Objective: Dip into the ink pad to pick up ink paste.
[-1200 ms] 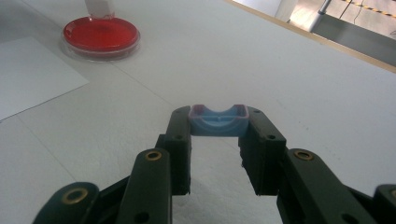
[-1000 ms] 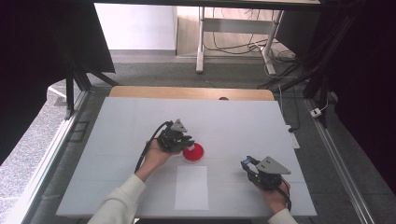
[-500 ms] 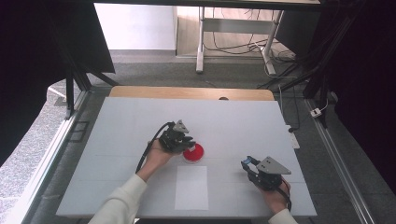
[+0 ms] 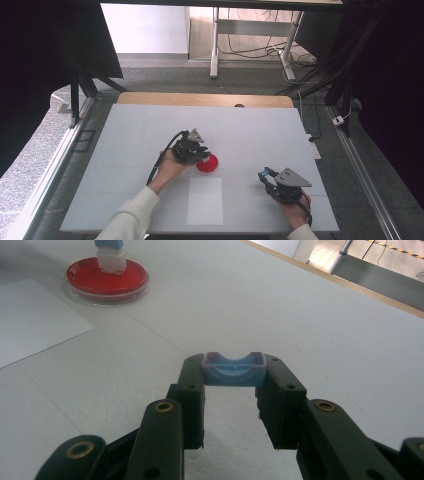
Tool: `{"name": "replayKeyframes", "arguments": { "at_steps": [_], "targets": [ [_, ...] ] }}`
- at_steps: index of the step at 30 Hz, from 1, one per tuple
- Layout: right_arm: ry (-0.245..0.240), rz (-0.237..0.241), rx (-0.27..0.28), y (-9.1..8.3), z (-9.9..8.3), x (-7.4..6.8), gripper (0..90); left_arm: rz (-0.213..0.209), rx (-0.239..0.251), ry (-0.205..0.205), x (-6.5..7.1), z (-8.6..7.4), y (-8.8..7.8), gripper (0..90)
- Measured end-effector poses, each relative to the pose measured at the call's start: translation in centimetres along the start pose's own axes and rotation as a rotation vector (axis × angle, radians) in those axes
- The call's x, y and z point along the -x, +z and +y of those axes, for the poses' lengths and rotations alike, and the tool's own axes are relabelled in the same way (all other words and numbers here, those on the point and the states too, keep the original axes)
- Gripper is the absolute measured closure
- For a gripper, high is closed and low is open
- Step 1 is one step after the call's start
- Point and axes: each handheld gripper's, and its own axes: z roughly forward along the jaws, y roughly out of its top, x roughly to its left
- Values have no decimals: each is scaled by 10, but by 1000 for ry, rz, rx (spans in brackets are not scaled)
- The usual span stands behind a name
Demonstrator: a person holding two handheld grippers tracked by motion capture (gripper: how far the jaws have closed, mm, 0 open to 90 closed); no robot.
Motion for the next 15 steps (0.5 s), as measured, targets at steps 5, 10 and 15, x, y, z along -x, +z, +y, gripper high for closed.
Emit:
{"name": "replayKeyframes", "arguments": {
  "at_steps": [5,10,15],
  "targets": [
    [-1,-1,-2,0,0,0,645,14,-12,16,2,1,3,755],
    [0,0,1,0,0,-1,645,13,-23,16,2,1,3,755],
    [-2,0,1,0,0,-1,645,9,-22,11,1,0,3,756]
  ]
}}
